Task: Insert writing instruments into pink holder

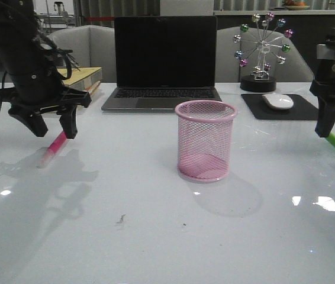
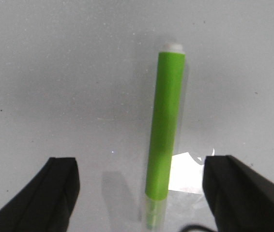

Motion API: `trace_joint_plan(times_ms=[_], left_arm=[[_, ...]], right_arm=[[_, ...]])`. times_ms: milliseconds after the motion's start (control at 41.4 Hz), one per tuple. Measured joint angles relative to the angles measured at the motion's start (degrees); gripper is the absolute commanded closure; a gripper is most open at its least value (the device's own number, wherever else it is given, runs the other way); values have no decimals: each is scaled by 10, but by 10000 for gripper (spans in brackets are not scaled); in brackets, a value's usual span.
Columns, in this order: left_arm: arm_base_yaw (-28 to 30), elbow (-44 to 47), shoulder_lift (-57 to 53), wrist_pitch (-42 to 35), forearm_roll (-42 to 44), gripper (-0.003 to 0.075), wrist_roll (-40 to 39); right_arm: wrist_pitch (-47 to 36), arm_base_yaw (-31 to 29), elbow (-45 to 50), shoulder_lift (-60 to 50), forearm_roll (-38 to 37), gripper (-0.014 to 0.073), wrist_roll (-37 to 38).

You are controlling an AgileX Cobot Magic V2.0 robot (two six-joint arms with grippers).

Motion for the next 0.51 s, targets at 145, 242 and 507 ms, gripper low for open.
trace_joint_plan(times_ms=[145,242,507], left_arm=[[0,0,0,0,-19,274,0],[0,0,0,0,-26,274,0],[0,-1,0,9,-27,274,0]], right_arm=[[0,0,0,0,0,-29,-1],[0,0,0,0,0,-29,-1],[1,0,0,0,0,-29,-1]])
